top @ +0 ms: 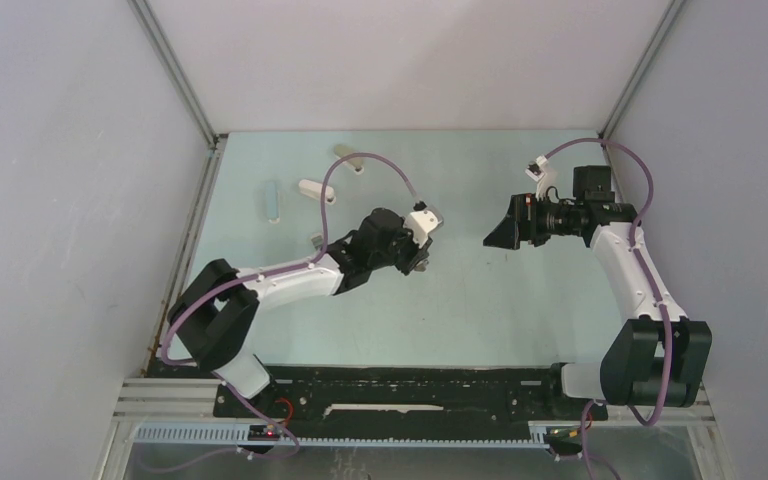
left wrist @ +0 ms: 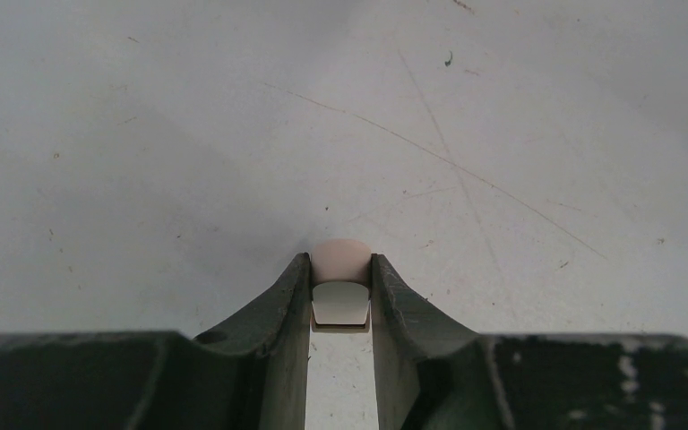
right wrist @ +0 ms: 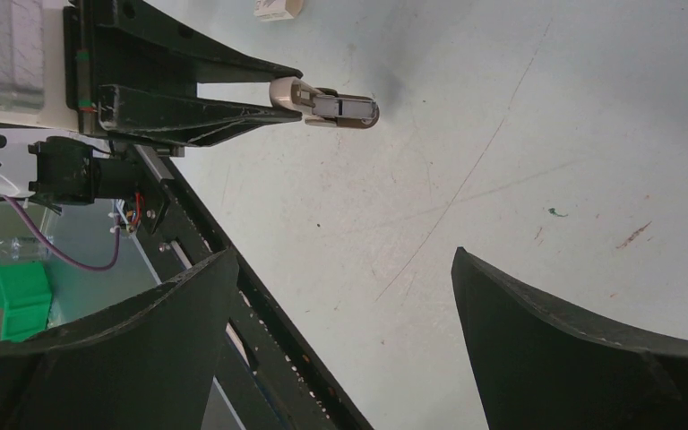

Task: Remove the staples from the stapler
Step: Place the stapler at the center of the board, then pick up the stapler from the center of the board, then unload the staple at the center of the board, then place the stapler at the center of the board.

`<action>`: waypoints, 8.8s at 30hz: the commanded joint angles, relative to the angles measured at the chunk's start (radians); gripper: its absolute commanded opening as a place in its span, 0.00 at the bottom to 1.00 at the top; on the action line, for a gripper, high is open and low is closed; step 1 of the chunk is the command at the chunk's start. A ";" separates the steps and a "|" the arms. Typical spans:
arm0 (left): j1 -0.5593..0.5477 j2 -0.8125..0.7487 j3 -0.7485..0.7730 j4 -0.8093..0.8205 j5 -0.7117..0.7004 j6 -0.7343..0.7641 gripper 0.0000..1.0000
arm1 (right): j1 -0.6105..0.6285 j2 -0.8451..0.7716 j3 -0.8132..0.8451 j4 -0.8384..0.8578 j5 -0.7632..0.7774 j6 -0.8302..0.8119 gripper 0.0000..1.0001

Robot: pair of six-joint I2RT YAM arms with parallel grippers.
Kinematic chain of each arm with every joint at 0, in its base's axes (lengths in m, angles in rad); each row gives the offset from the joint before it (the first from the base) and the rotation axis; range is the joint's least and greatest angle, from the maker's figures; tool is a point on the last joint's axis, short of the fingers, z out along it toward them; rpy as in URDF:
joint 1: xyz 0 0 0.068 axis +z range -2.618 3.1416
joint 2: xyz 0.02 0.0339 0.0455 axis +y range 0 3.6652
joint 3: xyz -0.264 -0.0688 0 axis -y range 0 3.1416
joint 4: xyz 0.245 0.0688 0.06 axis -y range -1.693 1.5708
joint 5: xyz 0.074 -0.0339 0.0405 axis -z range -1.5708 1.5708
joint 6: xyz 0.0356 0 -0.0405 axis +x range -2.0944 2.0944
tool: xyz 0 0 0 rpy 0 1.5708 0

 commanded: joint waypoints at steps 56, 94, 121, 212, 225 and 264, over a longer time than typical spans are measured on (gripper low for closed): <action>-0.047 0.001 -0.150 0.057 -0.110 0.104 0.39 | -0.004 -0.023 -0.008 0.019 -0.005 0.005 1.00; 0.119 -0.663 -0.384 0.049 -0.211 -0.244 0.88 | 0.395 0.101 0.209 -0.519 0.009 -1.104 1.00; 0.152 -1.101 -0.638 -0.138 -0.499 -0.389 1.00 | 0.736 0.481 0.581 -0.443 0.388 -1.129 0.94; 0.150 -0.191 -0.503 0.688 0.348 -0.188 0.81 | 0.458 0.303 0.240 -0.126 0.048 -0.730 0.00; 0.157 -0.410 -0.597 0.658 0.028 -0.224 0.29 | 0.328 0.245 0.235 -0.155 0.225 -0.640 0.00; 0.158 -0.772 -0.648 0.339 -0.331 -0.272 0.23 | -0.075 0.792 0.722 -0.288 0.841 -0.541 0.00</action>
